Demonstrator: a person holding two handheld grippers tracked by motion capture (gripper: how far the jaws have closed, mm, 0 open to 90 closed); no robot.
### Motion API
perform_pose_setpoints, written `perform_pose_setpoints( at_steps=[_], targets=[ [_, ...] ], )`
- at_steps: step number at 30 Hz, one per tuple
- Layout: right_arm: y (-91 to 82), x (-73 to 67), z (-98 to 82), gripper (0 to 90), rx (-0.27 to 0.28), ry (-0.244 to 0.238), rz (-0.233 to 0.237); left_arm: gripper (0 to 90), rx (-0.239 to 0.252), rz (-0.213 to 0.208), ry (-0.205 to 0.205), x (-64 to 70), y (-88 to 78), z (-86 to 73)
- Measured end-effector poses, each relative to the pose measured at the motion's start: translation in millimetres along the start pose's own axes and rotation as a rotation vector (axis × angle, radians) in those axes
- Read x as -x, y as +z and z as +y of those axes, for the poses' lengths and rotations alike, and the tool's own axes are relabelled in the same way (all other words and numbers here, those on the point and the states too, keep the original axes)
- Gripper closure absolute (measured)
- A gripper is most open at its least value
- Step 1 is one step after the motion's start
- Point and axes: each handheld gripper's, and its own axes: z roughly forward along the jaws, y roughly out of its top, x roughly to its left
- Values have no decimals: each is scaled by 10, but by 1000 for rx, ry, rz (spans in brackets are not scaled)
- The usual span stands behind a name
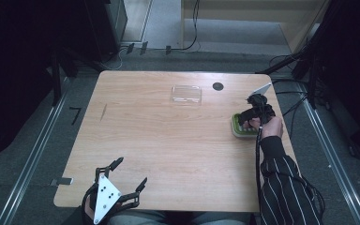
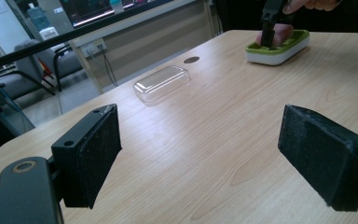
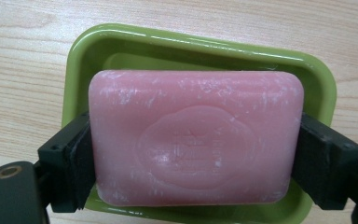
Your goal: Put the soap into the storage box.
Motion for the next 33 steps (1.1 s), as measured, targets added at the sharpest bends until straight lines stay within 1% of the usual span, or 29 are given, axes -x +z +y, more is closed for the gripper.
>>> perform_pose_setpoints(
  at_steps=[10, 21, 26, 33],
  targets=[
    [55, -41, 4, 135, -14, -11, -20, 136, 0, 1, 0, 0, -1, 0],
    [111, -40, 4, 135, -32, 9, -33, 136, 0, 1, -2, 5, 2, -1],
    [121, -46, 3, 135, -30, 9, -29, 136, -1, 0, -2, 4, 1, -1],
    [160, -46, -1, 135, -49, 9, -29, 136, 0, 0, 0, 1, 1, 0]
  ],
)
